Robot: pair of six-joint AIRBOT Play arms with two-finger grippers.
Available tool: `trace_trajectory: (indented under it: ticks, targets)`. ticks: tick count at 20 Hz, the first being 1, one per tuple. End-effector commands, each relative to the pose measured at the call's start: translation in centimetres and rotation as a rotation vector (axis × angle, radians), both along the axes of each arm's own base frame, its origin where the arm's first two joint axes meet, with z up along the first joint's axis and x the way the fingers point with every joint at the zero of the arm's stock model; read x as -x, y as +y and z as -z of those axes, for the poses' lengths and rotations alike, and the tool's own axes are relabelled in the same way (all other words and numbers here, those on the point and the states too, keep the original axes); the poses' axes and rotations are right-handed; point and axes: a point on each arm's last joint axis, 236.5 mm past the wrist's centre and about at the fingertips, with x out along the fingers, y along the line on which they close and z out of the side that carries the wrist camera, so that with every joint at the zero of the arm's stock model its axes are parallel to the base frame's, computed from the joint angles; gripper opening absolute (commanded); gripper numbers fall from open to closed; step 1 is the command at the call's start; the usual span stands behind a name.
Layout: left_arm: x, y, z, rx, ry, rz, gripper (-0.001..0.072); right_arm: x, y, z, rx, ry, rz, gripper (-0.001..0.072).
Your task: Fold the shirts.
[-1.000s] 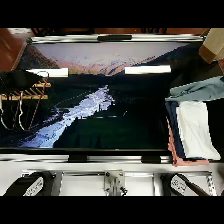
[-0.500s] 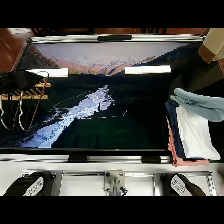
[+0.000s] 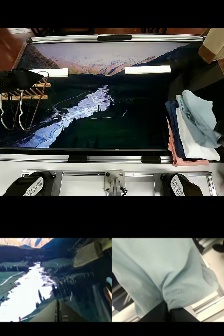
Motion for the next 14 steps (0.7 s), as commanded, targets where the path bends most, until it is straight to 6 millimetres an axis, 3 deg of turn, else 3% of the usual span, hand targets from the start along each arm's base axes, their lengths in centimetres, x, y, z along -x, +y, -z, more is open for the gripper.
trace_trajectory:
  ticks: [1,5,6,7,8,11,13,14]
  targets:
    - [-0.3,0.1,-0.3,0.002,-0.015,-0.01,0.0036,2.2,0.8,3.1,-0.01,0.049,-0.007,0.0066]
    - [-0.3,0.1,-0.3,0.003,-0.015,-0.01,0.0036,2.4,0.8,4.5,-0.017,0.067,-0.01,0.0083]
    - [-0.3,0.1,-0.3,0.003,-0.015,-0.01,0.0036,2.3,0.6,4.5,-0.006,0.062,-0.015,0.0219]
    - [-0.3,0.1,-0.3,0.003,-0.015,-0.01,0.0036,2.5,0.2,4.5,0.01,0.071,-0.018,0.0519]
    - [-0.3,0.1,-0.3,0.003,-0.014,-0.01,0.0036,3.1,-0.3,4.3,0.03,0.099,-0.034,0.059]
    - [-0.9,0.3,0.2,-0.014,-0.018,-0.005,0.0035,4.9,-4.2,1.3,0.202,0.182,-0.075,0.0589]
    - [-2.4,0.5,0.4,-0.017,-0.039,-0.028,0.0034,0.9,-6.6,-2.9,0.338,-0.016,-0.09,0.0587]
    - [-3.2,0.7,1.2,-0.061,-0.034,-0.032,0.0033,-3.0,-6.9,-6.1,0.397,-0.214,-0.09,0.0586]
